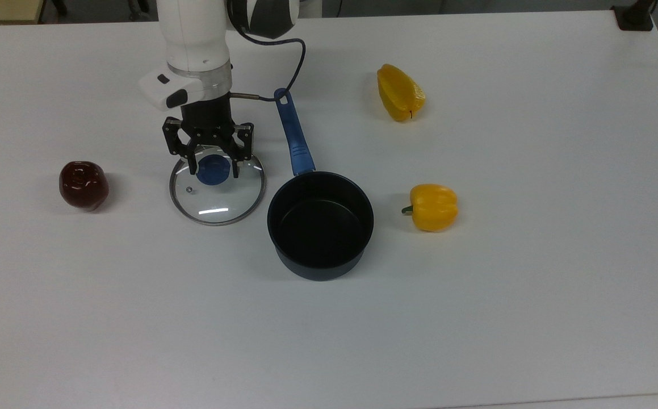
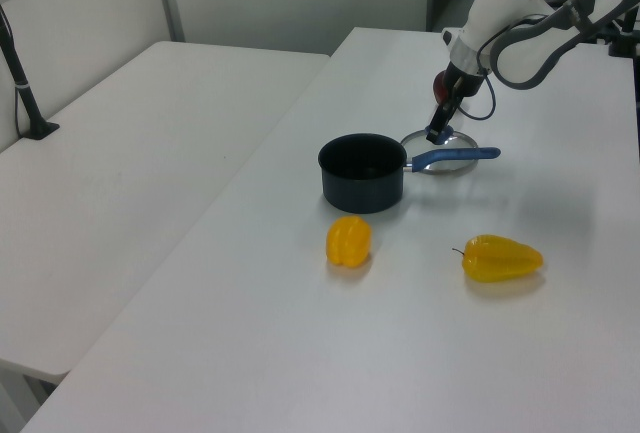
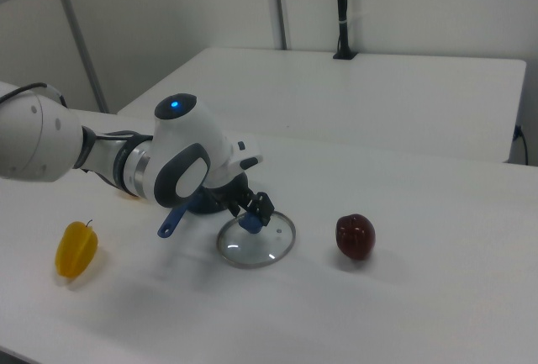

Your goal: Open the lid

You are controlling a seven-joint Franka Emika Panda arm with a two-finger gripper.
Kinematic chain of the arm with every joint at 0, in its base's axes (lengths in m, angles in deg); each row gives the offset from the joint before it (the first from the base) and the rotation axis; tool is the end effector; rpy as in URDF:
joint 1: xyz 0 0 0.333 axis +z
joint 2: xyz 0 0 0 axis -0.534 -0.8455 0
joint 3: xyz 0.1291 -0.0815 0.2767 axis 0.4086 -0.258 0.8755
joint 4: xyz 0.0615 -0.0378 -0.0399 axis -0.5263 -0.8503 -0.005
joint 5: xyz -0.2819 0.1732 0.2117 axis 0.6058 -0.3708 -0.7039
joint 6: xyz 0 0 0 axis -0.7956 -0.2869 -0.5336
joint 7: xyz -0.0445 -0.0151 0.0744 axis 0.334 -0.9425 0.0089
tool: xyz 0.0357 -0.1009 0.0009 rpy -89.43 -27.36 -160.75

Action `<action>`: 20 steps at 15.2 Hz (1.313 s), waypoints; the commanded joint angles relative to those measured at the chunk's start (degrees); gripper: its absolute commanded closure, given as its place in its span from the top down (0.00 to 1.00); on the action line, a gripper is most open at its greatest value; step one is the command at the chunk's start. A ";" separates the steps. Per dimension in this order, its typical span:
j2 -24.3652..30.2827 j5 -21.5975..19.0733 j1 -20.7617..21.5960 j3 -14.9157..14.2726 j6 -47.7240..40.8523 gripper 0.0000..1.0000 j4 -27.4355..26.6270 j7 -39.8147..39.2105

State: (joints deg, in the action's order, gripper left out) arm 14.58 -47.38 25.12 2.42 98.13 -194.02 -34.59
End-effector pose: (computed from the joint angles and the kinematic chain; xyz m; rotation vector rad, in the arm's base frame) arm 0.6097 -0.0448 0.3419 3.0668 0.0156 0.5646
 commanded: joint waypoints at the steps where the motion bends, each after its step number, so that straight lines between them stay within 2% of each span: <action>1: 0.35 -0.56 0.65 -0.11 -4.21 1.00 4.27 0.07; 6: 2.10 -0.21 2.57 -0.11 -28.80 1.00 18.85 0.86; 10: 5.43 2.25 6.79 -0.29 -45.60 1.00 25.81 0.86; 12: 8.50 2.43 9.69 -0.64 -52.38 1.00 26.97 1.99; 14: 11.93 3.22 12.33 -0.99 -56.34 1.00 26.79 6.55; 17: 13.71 4.28 12.34 -1.17 -62.15 1.00 26.70 9.21; 20: 13.36 4.19 11.11 -1.34 -62.69 1.00 26.70 8.95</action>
State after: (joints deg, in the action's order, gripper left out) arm 27.97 -43.73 36.81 2.07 36.11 -166.28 -26.51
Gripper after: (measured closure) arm 0.000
